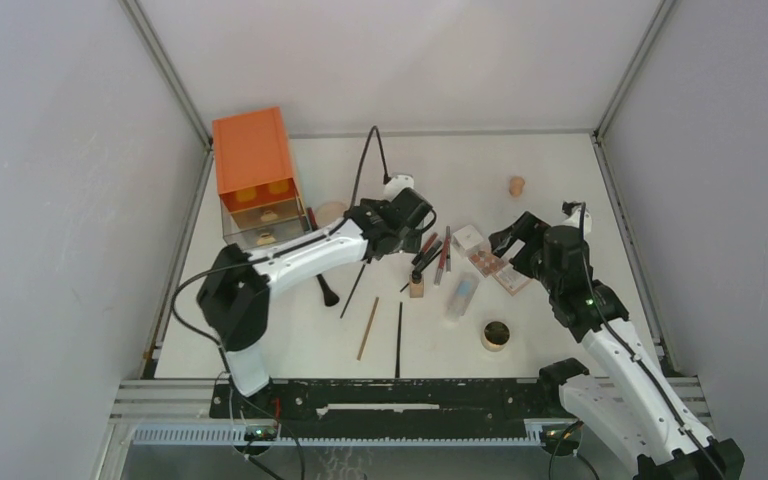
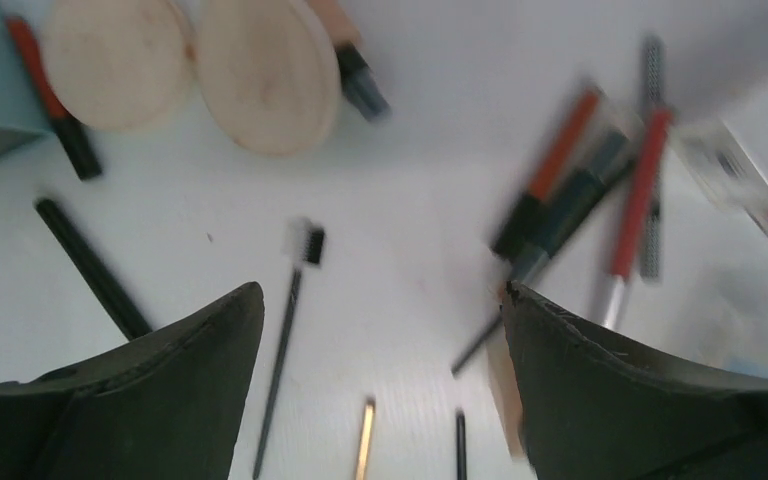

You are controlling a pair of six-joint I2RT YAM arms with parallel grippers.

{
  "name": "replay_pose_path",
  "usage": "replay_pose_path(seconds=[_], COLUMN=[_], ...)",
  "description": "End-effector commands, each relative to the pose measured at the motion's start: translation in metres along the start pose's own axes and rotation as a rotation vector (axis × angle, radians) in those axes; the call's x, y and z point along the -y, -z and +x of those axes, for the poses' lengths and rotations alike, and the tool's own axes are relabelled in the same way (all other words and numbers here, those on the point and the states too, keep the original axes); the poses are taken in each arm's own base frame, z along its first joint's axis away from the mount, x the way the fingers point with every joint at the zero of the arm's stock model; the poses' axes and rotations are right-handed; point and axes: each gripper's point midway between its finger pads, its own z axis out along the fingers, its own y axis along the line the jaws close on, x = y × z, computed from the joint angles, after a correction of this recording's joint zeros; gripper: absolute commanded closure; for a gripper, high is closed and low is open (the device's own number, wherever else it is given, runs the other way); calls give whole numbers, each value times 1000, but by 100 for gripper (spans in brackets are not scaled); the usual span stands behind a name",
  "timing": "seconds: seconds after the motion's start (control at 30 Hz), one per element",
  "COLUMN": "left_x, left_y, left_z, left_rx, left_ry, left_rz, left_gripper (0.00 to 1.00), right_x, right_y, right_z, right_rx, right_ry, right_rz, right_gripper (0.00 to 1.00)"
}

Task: Organize the makeup
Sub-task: Pick up the makeup tool from the center of the board, then place the makeup tool in the drawer.

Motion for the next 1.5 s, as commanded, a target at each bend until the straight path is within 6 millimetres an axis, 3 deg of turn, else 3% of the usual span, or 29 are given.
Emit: replay_pose_path(seconds=[0.0,0.17,0.37,0.63,0.7,0.77,1.0,1.07,1.2,1.27,1.37,1.47], left_x=[-24,-46,-55,-47,-47,-46,-41,-43,-49,-51,-53,-55], left_y=[-36,-74,-112,-138,-140,-141,-131,-123,-104,-87,-63,-24], left_z=[-46,-68,-79,-72,-69,-64,-56,-59,-69,-78,-91,-108], left_rx=[126,130,89,39,17,2,-31,-16,12,41,73,114], left_ry=[-50,-62,-51,-95,-94,-92,-61,-54,-57,-46,-42,-32], left_rz=[-225,-310,-306,-273,-269,-260,-205,-199,-193,-176,-144,-88], left_gripper=[8,11,24,28,31,41,66,79,93,99,100,100], right_x=[-13,-10,-10,-15,-16,-19,-22,-21,-19,-19,-19,-18], right_y=[2,9,8,4,3,2,2,2,2,2,1,0], right_z=[-4,-6,-4,-3,-4,-5,-3,-2,0,1,2,3], right_rx=[8,25,17,5,5,7,-5,-8,-16,-19,-25,-30], right_ry=[-28,-31,-34,-54,-58,-63,-70,-69,-64,-64,-63,-62], right_rz=[-54,-45,-43,-61,-64,-73,-88,-82,-76,-77,-74,-72], right_gripper=[7,7,7,8,8,8,8,9,9,8,9,9])
